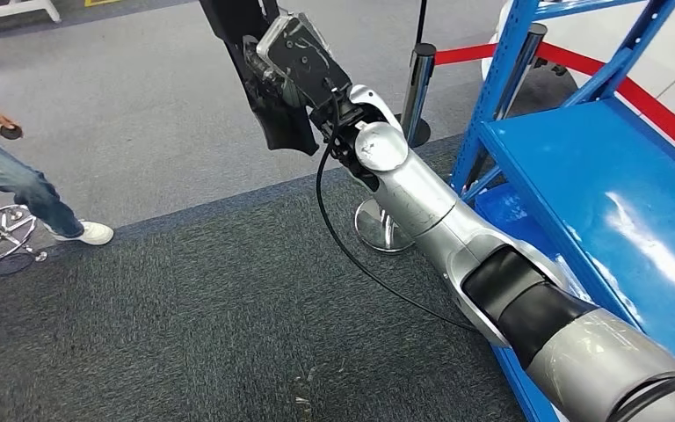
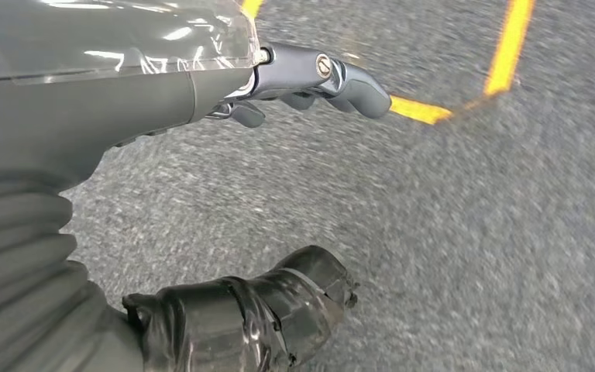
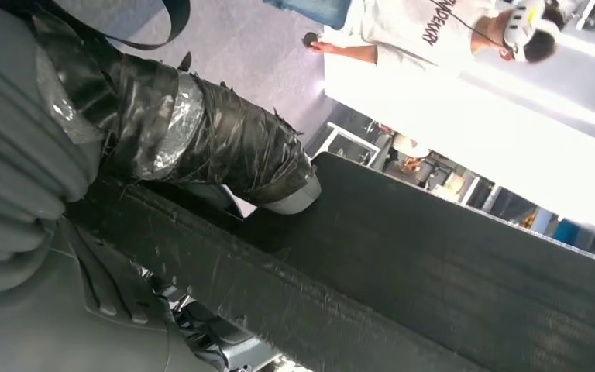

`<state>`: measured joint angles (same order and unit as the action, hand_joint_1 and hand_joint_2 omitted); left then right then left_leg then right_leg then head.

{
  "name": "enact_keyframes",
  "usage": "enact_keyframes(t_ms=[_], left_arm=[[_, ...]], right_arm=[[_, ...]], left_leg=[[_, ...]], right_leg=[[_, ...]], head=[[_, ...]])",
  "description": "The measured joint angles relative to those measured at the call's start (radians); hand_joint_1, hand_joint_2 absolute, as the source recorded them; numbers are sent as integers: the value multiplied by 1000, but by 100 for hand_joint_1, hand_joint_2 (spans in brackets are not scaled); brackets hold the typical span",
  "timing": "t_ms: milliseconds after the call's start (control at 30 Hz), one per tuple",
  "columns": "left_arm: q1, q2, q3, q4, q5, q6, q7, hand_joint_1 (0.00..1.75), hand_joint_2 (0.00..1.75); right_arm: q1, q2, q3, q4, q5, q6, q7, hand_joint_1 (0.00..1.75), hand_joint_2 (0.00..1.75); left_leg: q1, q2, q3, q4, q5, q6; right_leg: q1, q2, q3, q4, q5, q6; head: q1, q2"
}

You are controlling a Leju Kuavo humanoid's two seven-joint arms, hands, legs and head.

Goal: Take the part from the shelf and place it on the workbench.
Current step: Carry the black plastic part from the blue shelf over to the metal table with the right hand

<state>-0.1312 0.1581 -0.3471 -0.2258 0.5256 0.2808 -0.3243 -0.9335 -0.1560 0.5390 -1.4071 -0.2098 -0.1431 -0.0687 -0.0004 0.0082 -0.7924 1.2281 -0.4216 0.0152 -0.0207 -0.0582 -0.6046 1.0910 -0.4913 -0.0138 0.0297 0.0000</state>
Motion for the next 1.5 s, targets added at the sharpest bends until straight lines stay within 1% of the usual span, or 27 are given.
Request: enact_keyframes(t_ms=[67,133,200,267,333,400,433,467,533,567,633,700,733,767,833,867,933,967,1033,1100,1167,1233,1300,1367,1433,1467,1500], left_arm=[[-1,0,0,0,1,0,0,0,175],[-4,1,0,0,4,1,0,0,175],[-3,2,0,0,9,2,-1,0,175],[0,3,0,0,13,3,-3,0,175],[-3,3,0,0,14,3,-5,0,175],[-8,2,0,0,14,3,-7,0,175],[-8,0,0,0,15,3,-7,0,175],[-6,-1,0,0,17,3,-8,0,175],[0,-2,0,0,22,3,-9,0,175],[1,-1,0,0,24,3,-9,0,175],[3,1,0,0,27,4,-11,0,175],[8,3,0,0,30,4,-12,0,175],[12,3,0,0,31,4,-13,0,175],[16,4,0,0,32,4,-14,0,175],[21,5,0,0,32,4,-16,0,175],[21,4,0,0,32,4,-16,0,175],[21,1,0,0,31,4,-16,0,175],[22,-1,0,0,29,4,-15,0,175],[24,-2,0,0,27,4,-14,0,175],[23,-2,0,0,24,4,-14,0,175],[21,-2,0,0,24,4,-13,0,175],[23,0,0,0,23,4,-13,0,175],[26,1,0,1,23,4,-12,0,175],[23,2,1,1,23,4,-12,0,175],[20,2,1,1,23,4,-11,0,175],[21,2,1,1,23,4,-11,0,175],[22,1,1,1,23,3,-11,0,175]], right_arm=[[-2,0,0,0,0,0,0,175,175],[-3,0,0,0,0,3,0,175,175],[-2,0,0,0,1,6,0,175,175],[-2,-1,0,-1,4,8,1,175,175],[-4,-1,0,-1,11,8,1,175,175],[-2,-2,0,-1,17,8,2,175,175],[2,-2,0,-1,18,8,4,175,175],[4,-2,0,-1,20,8,6,175,175],[7,-2,0,-2,22,7,9,175,175],[7,-2,0,-3,23,6,11,175,175],[9,-3,0,-6,27,4,13,175,175],[11,-3,0,-8,30,1,14,175,175],[12,-3,0,-9,31,-2,15,175,175],[14,-4,0,-10,31,-6,15,175,175],[17,-6,-2,-15,31,-12,15,175,175],[19,-7,-2,-17,30,-13,14,175,175],[25,-9,-3,-19,30,-13,15,175,175],[29,-9,-3,-20,30,-12,16,175,175],[35,-10,-4,-25,31,-11,17,175,175],[34,-10,-5,-31,32,-10,18,175,175],[30,-11,-6,-34,33,-10,19,175,175],[31,-12,-8,-39,33,-10,22,175,175],[32,-15,-10,-44,33,-10,25,175,175],[31,-19,-12,-47,34,-10,26,175,175],[37,-20,-13,-47,34,-10,27,175,175],[42,-22,-13,-47,34,-10,28,175,175],[46,-23,-13,-47,34,-10,28,175,175]], left_leg=[[-18,48,68,-132,45,10],[-36,73,95,-189,48,19],[-36,49,105,-209,51,26],[-31,23,124,-229,53,36],[-28,0,135,-235,51,51],[-27,-29,137,-229,45,59],[-26,-45,138,-225,41,58],[-24,-62,138,-218,36,55],[-18,-93,136,-196,21,44],[-16,-108,132,-182,12,36],[-12,-130,123,-167,2,24],[-8,-145,117,-167,1,16],[-9,-136,115,-163,-1,12],[-10,-115,108,-147,-9,7],[-9,-53,66,-63,-47,-3],[-6,-33,31,-1,-71,-7],[1,-17,-26,91,-93,-10],[3,-14,-30,89,-80,-9],[2,1,19,-17,-15,-5],[-12,39,82,-139,27,3],[-26,51,103,-179,25,12],[-26,25,115,-193,26,23],[-21,0,136,-211,29,36],[-18,-21,147,-217,28,50],[-18,-47,147,-215,26,56],[-18,-63,147,-212,24,55],[-18,-79,148,-208,21,54]], right_leg=[[4,-22,14,-11,-6,3],[8,-44,24,-27,-8,10],[7,-58,33,-37,-12,20],[4,-19,25,-8,-30,25],[3,39,-32,97,-67,25],[3,56,-114,212,-94,26],[3,58,-138,232,-84,29],[1,59,-145,214,-55,31],[-5,79,-110,101,22,37],[-8,97,-87,48,45,39],[-7,116,-64,3,49,36],[-3,98,-59,-1,47,25],[-4,88,-55,-5,47,19],[-5,79,-50,-8,47,13],[-4,58,-40,-14,45,4],[-1,47,-37,-15,43,1],[3,25,-32,-15,37,-1],[5,14,-28,-15,33,-1],[7,-9,-18,-15,24,1],[11,-31,-7,-18,16,7],[12,-50,1,-24,9,16],[9,-63,13,-27,1,29],[5,-25,7,10,-22,37],[3,37,-51,120,-71,36],[4,59,-123,229,-102,36],[4,61,-139,241,-91,37],[3,63,-137,215,-62,37]], head=[[0,0],[1,0],[1,0],[2,0],[3,0],[3,0],[3,0],[3,0],[3,0],[3,0],[2,0],[2,0],[1,0],[0,0],[-1,0],[-2,0],[-2,0],[-2,0],[-1,0],[-1,0],[0,0],[2,0],[3,0],[4,0],[4,0],[4,0],[4,0]])
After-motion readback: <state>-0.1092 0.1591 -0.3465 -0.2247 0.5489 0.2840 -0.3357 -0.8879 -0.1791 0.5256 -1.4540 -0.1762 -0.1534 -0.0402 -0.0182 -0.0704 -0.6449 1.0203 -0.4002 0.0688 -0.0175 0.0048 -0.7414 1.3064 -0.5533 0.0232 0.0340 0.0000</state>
